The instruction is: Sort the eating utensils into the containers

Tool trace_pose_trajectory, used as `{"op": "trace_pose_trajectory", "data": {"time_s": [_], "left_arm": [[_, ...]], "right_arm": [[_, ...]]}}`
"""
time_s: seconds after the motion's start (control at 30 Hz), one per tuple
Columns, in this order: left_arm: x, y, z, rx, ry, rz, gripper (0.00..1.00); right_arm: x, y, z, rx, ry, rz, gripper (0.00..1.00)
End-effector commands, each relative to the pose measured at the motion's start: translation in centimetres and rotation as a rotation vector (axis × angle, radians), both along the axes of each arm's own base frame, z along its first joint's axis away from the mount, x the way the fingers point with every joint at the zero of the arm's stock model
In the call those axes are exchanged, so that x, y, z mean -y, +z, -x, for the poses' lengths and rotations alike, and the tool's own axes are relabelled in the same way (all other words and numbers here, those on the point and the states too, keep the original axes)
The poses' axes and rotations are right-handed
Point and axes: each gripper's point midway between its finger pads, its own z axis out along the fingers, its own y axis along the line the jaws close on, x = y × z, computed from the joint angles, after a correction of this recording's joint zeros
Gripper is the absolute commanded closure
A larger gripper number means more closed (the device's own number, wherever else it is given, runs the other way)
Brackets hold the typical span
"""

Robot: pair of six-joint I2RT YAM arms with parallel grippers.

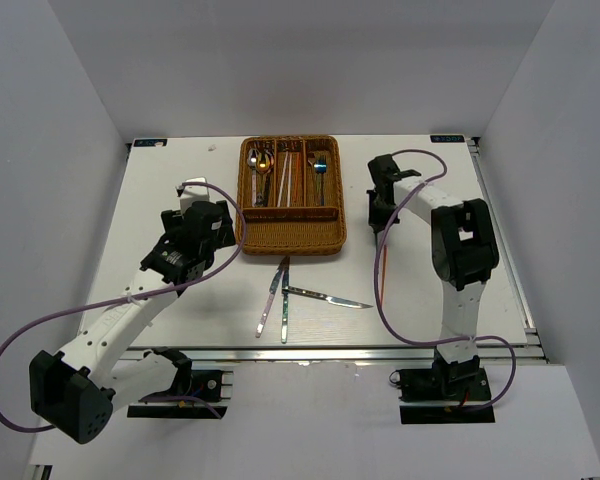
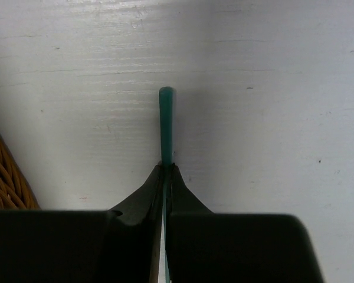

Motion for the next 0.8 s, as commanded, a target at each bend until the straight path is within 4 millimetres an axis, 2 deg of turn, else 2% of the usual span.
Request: {"op": "trace_pose_trajectory", "data": {"time_s": [0.0,0.07,0.1,0.17,0.2,0.23,0.3,0.33,0.37,0.43,0.47,0.5,0.53,0.57,0.6,0.67,0.7,0.73,0.77], "left_arm": [[0.1,0.2,0.0,0.008,-0.009,-0.001,0.02],[0.2,0.1,0.0,0.006,-0.011,0.000,0.02],[0.2,0.1,0.0,0.006,-0.011,0.000,0.02],[0.2,0.0,0.0,0.003,-0.013,-0.001,0.02],[0.2,0.0,0.0,0.002,-0.011,-0.002,0.02],[0.2,-0.1,0.0,0.000,-0.011,-0.003,0.02],[0.1,0.1,0.0,0.004,-0.005,-0.005,0.02],[-0.1,0.3,0.0,0.011,0.002,-0.003,0.02],[-0.1,0.3,0.0,0.014,0.004,-0.004,0.02],[-0.2,0.7,0.0,0.032,0.013,0.008,0.02],[-0.2,0.8,0.1,0.039,0.013,0.012,0.02],[0.0,0.6,0.1,0.036,0.005,0.018,0.02],[0.0,0.5,0.0,0.034,0.003,0.017,0.02],[0.1,0.3,0.0,0.027,0.001,0.013,0.02],[0.1,0.1,0.0,0.020,0.001,0.009,0.02],[0.1,-0.3,-0.1,0.002,0.002,-0.002,0.02],[0.1,-0.4,-0.2,-0.003,0.002,-0.005,0.02],[0.1,-0.5,-0.2,-0.007,0.002,-0.006,0.02],[0.2,-0.7,-0.2,-0.012,0.001,-0.009,0.02]], "right_arm": [[-0.2,0.4,0.4,0.017,-0.035,-0.040,1.00],[-0.6,2.0,-0.2,0.061,-0.070,-0.082,1.00],[-0.9,4.0,-0.7,0.111,-0.081,-0.112,1.00],[-1.3,6.6,-1.5,0.172,-0.127,-0.169,1.00],[-1.6,9.3,-2.1,0.239,-0.129,-0.208,1.00],[-2.0,10.8,-2.6,0.282,-0.128,-0.240,1.00],[-4.8,14.9,-3.9,0.364,-0.070,-0.390,1.00],[-6.0,15.9,-4.3,0.374,-0.039,-0.443,1.00],[-8.2,17.3,-4.4,0.368,0.030,-0.536,1.00],[-11.8,20.9,-6.7,0.446,0.132,-0.707,1.00],[-12.7,21.9,-7.5,0.487,0.152,-0.767,1.00],[-13.6,21.7,-8.3,0.508,0.166,-0.814,1.00],[-14.5,23.7,-9.7,0.595,0.170,-0.883,1.00],[-15.3,22.7,-10.7,0.600,0.163,-0.899,1.00],[-15.9,24.2,-11.7,0.648,0.172,-0.926,1.00],[-17.1,25.0,-13.1,0.720,0.179,-0.918,1.00],[-17.7,24.0,-14.0,0.728,0.196,-0.912,1.00],[-18.1,25.4,-14.9,0.795,0.214,-0.890,1.00],[-19.0,25.1,-14.9,0.791,0.230,-0.868,1.00]]}}
